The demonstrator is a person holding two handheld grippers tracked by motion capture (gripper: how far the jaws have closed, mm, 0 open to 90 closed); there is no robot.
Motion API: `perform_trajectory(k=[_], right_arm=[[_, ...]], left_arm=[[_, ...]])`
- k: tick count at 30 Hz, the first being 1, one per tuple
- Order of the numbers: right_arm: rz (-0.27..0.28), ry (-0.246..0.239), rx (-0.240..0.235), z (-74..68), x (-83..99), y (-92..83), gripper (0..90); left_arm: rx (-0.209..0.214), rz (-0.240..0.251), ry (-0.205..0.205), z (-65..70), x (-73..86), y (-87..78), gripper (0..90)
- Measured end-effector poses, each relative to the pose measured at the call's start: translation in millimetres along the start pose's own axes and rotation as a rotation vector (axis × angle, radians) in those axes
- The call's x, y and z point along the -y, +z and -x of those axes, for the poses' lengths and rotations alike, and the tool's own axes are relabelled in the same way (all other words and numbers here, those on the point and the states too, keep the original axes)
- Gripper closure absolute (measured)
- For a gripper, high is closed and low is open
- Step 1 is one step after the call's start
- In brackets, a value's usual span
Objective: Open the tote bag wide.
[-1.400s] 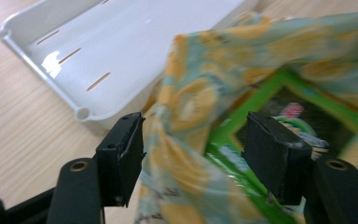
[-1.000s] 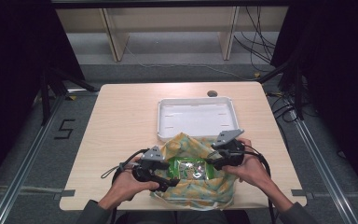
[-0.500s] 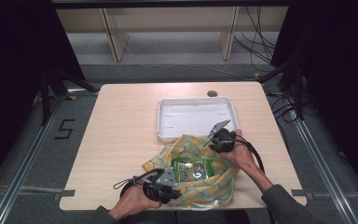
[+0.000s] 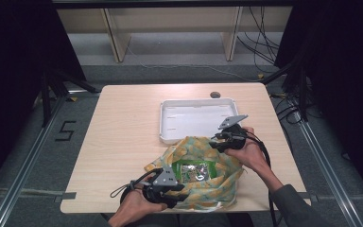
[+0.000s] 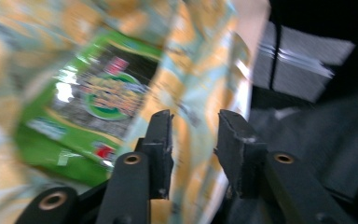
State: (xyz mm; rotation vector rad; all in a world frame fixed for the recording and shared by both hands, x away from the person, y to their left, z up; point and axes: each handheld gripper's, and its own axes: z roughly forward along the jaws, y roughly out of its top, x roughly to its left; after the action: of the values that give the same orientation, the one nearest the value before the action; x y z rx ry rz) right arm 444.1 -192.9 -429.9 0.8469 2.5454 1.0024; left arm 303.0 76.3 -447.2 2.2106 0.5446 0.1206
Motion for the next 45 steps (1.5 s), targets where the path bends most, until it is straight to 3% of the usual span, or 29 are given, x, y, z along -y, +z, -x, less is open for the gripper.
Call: perform_trajectory(k=[1, 2, 3, 5, 6, 7, 8, 10, 11, 17, 18, 22, 23, 25, 28, 31, 33, 34, 35, 37, 38, 40, 43, 44, 45], right_arm=[[0.009, 0.032, -0.006, -4.8, -1.6, -6.0, 53.2], [0.030, 0.013, -0.037, -7.2, -3.7, -10.0, 52.9], [0.030, 0.013, -0.037, -7.2, -3.7, -10.0, 52.9], [0.063, -0.003, -0.089, -17.2, -6.7, -16.2, 51.7], [0.030, -0.017, -0.127, -22.2, -8.6, -18.8, 51.2], [0.035, -0.031, -0.143, -26.4, -9.3, -16.7, 50.7], [0.016, -0.048, -0.160, -30.4, -10.5, -14.9, 50.2], [-0.001, -0.056, -0.180, -38.9, -10.6, -5.3, 49.3], [-0.008, -0.069, -0.185, -39.9, -11.2, -0.6, 49.2], [-0.116, -0.106, -0.204, -48.9, -10.0, 24.8, 48.2], [-0.127, -0.100, -0.216, -49.4, -8.9, 29.1, 48.4], [-0.174, -0.118, -0.237, -47.8, -5.4, 41.6, 48.1], [-0.185, -0.106, -0.240, -48.2, -4.5, 43.9, 47.6], [-0.227, -0.088, -0.247, -48.9, -2.8, 46.3, 46.1], [-0.224, -0.106, -0.258, -45.0, 0.2, 52.4, 45.0], [-0.251, -0.086, -0.260, -44.5, 2.7, 56.5, 43.8], [-0.258, -0.082, -0.255, -44.5, 4.0, 59.2, 42.2], [-0.273, -0.068, -0.262, -45.0, 4.3, 59.4, 41.4], [-0.275, -0.067, -0.265, -45.0, 4.8, 60.2, 41.0], [-0.272, -0.064, -0.280, -44.4, 5.3, 60.8, 41.7], [-0.272, -0.053, -0.294, -44.6, 5.6, 60.7, 42.1], [-0.286, -0.034, -0.307, -45.5, 5.7, 58.9, 41.5], [-0.313, 0.010, -0.320, -45.9, 5.4, 57.5, 40.6], [-0.296, -0.006, -0.347, -44.5, 6.4, 60.2, 40.5], [-0.299, -0.002, -0.327, -45.6, 6.6, 58.6, 40.3]], left_arm=[[-0.031, 0.012, -0.004, -1.5, -0.4, -0.9, 66.7], [-0.051, 0.018, -0.005, -3.7, -0.6, -1.6, 69.3], [-0.051, 0.018, -0.005, -3.7, -0.6, -1.6, 70.7], [-0.061, 0.052, -0.070, -4.5, -0.1, -0.5, 75.4], [-0.078, 0.040, -0.063, -4.1, -0.5, -0.4, 79.0], [-0.084, 0.042, -0.043, -4.5, -1.1, 1.5, 81.8], [-0.099, 0.032, -0.057, -2.5, -1.1, 4.0, 84.8], [-0.111, -0.010, -0.010, -3.7, -1.1, 9.2, 88.3], [-0.109, -0.023, -0.035, -2.9, 0.2, 13.1, 89.2], [-0.107, -0.101, -0.040, -6.9, 8.7, 28.9, 89.6], [-0.104, -0.107, -0.057, -6.6, 9.9, 30.3, 89.6], [-0.108, -0.118, -0.049, -9.5, 12.3, 33.6, 89.5], [-0.109, -0.125, -0.071, -9.6, 13.2, 34.7, 89.5], [-0.104, -0.140, -0.049, -11.8, 14.3, 35.6, 89.5], [-0.101, -0.131, -0.081, -10.5, 15.2, 39.1, 89.5], [-0.101, -0.144, -0.049, -11.7, 14.5, 41.4, 89.5], [-0.100, -0.145, -0.077, -9.9, 15.6, 44.4, 89.5], [-0.102, -0.157, -0.057, -9.9, 15.4, 44.9, 89.6], [-0.100, -0.152, -0.068, -8.7, 16.2, 46.9, 89.6], [-0.102, -0.167, -0.047, -9.7, 15.7, 47.7, 89.6], [-0.090, -0.195, -0.021, -11.9, 15.4, 46.6, 89.6], [-0.102, -0.160, -0.079, -9.8, 16.6, 50.1, 89.6], [-0.101, -0.161, -0.079, -9.6, 16.2, 50.6, 89.6], [-0.101, -0.167, -0.059, -10.0, 15.6, 50.1, 89.6], [-0.100, -0.170, -0.055, -10.0, 15.4, 50.1, 89.6]])
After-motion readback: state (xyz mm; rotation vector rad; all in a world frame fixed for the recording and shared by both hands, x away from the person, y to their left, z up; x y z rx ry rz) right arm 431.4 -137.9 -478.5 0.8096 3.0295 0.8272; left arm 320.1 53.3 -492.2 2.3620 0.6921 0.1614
